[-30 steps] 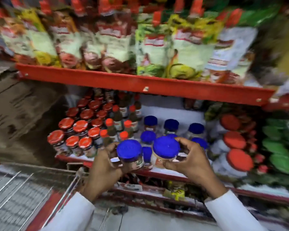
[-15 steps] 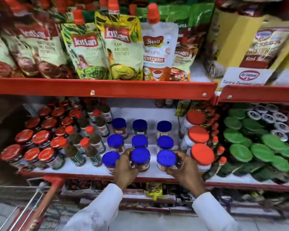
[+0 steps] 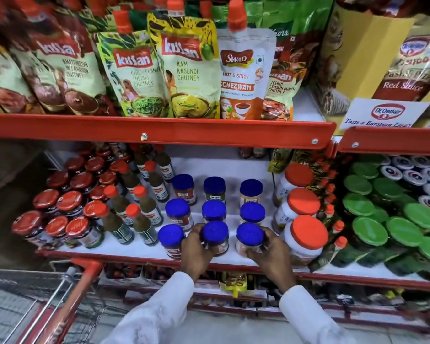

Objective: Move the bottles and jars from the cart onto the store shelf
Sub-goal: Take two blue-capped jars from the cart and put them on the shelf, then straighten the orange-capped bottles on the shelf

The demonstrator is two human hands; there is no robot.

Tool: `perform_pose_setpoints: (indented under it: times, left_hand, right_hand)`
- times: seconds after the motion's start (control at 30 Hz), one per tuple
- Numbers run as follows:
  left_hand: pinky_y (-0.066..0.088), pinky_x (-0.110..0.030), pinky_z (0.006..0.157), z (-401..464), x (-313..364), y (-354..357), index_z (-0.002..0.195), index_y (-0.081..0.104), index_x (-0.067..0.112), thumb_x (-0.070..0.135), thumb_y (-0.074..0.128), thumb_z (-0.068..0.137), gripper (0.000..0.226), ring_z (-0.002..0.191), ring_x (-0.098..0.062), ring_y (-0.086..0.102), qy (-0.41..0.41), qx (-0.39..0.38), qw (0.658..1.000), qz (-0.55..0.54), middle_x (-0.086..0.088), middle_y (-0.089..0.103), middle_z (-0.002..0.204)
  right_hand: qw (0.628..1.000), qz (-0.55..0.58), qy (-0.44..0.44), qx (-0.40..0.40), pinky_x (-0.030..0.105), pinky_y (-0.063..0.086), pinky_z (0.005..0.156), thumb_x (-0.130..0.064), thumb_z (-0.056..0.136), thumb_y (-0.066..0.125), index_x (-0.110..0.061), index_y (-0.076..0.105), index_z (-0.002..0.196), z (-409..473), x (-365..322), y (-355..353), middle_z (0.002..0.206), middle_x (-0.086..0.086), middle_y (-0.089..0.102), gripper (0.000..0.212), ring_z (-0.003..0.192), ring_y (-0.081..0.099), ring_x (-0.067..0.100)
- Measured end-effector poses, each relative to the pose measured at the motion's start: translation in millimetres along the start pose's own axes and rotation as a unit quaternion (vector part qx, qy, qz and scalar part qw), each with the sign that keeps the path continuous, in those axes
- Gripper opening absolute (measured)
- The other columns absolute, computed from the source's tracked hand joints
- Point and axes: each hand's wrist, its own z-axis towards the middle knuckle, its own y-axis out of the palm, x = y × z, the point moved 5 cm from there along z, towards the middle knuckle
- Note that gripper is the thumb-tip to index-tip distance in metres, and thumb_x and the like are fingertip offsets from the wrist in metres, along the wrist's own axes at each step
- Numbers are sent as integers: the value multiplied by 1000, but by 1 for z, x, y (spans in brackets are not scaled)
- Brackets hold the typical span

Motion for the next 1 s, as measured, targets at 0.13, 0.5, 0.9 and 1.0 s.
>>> perform_pose_setpoints:
  times: [0.13,0.5,0.9,1.0]
  left_hand:
    - [53,-33,95,-11,11,-16,129,52,21,1,80,71,68,111,-17,62,31,-20,999,21,2,67,119]
    - [33,-37,118,-46,37,-154,144,40,26,34,64,88,61,142,-15,34,261,122,930,228,5,40,153]
    - [43,-44,107,1,-42,-272,138,47,17,34,64,85,58,131,-29,45,183,162,929,279,-5,54,141]
    - [51,-40,95,18,-46,-275,132,54,18,31,66,83,51,117,-30,57,179,133,944,244,-7,63,128]
  right_hand:
    - [999,-34,-24,16,19,45,74,-4,71,82,-29,59,111,-12,-28,-5,95,-6,67,52,87,63,16]
    - [915,-305,-260,52,41,19,121,-17,87,66,-13,29,153,-40,-154,68,160,10,33,76,149,26,30]
    - [939,-196,-270,-80,35,43,107,-15,90,58,-16,49,141,-23,-233,197,143,7,54,52,130,51,26]
    - [952,-199,-227,-57,37,58,81,-16,83,65,-20,65,118,-11,-236,209,110,7,70,34,97,67,27]
